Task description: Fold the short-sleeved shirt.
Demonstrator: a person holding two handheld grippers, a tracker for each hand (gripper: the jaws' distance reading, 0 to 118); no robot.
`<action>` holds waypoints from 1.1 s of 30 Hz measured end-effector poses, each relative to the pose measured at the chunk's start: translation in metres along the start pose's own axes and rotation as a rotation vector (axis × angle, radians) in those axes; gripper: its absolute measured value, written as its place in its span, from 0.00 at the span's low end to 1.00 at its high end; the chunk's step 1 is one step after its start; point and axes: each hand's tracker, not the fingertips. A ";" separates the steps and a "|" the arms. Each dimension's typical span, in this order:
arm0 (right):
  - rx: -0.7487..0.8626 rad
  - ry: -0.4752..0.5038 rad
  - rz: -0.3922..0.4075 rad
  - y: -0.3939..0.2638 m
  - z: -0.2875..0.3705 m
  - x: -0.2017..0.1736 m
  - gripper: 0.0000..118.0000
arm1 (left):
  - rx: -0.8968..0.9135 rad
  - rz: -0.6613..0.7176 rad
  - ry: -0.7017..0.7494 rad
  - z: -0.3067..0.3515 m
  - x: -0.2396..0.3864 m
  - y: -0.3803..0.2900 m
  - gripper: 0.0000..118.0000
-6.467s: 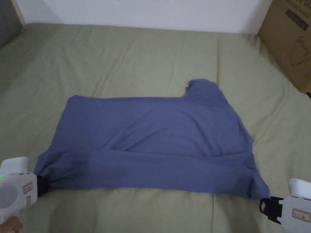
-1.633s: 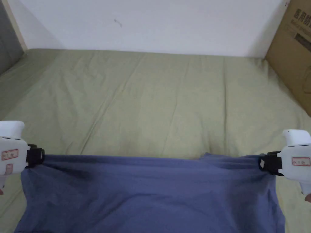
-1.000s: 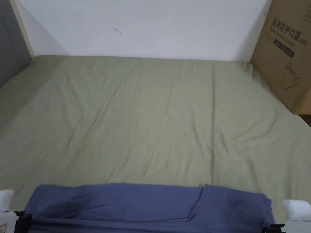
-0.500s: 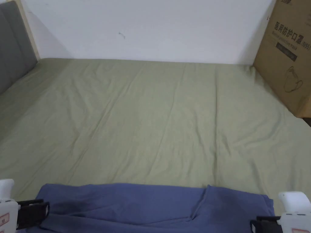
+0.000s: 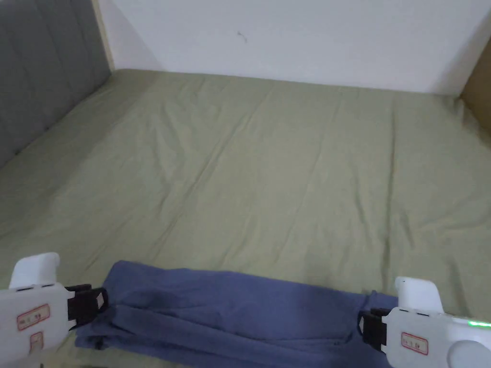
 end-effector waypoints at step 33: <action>-0.179 0.034 0.017 -0.010 -0.046 -0.063 0.00 | -0.125 0.344 -0.017 -0.069 -0.057 -0.016 0.09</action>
